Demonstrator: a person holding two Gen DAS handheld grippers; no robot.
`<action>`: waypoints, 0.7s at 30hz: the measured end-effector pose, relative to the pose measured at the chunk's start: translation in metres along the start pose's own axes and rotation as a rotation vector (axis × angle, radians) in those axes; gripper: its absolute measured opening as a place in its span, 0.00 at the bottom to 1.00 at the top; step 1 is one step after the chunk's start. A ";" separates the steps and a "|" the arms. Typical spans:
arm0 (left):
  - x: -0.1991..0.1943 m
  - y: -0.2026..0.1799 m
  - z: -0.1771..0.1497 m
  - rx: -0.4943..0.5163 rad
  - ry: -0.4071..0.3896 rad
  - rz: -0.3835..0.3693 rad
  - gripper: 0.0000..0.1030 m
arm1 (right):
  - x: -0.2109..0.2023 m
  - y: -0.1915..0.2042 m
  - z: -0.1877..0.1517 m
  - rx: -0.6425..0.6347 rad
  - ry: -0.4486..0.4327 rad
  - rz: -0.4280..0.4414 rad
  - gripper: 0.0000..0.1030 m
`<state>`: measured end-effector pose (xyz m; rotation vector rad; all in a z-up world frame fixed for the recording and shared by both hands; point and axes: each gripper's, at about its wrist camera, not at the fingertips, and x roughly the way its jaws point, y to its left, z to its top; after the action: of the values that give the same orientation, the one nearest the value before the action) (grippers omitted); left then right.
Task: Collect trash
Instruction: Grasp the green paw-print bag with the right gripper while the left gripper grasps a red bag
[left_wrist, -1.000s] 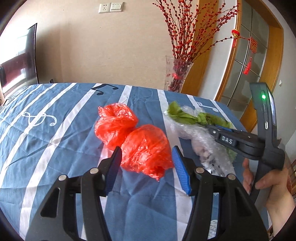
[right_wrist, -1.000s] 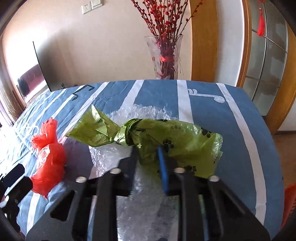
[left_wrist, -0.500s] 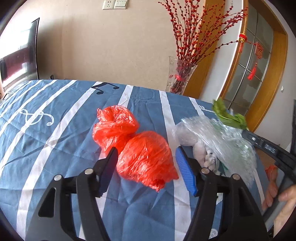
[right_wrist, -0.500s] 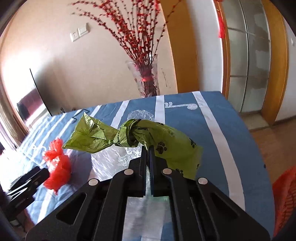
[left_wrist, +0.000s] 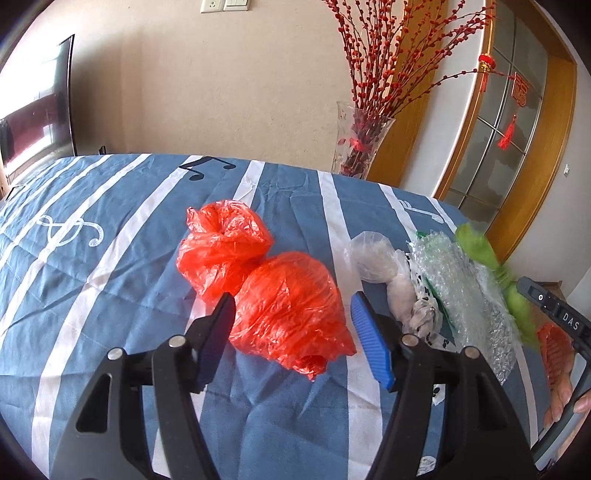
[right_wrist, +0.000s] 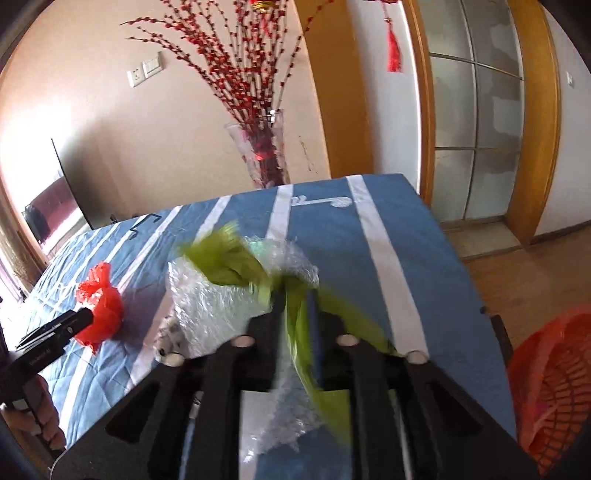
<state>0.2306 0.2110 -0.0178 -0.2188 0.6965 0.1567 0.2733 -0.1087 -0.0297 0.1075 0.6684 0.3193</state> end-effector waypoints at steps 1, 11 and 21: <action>0.000 0.000 0.000 0.001 -0.001 -0.001 0.62 | -0.001 -0.003 -0.001 0.004 -0.005 -0.011 0.29; -0.001 0.001 0.000 0.008 0.002 -0.001 0.62 | 0.018 -0.010 -0.022 -0.054 0.097 -0.050 0.33; 0.001 0.005 -0.003 -0.007 0.020 -0.006 0.62 | 0.029 -0.023 -0.041 -0.025 0.177 -0.062 0.01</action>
<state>0.2283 0.2151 -0.0214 -0.2294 0.7149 0.1517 0.2748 -0.1210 -0.0838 0.0351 0.8414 0.2796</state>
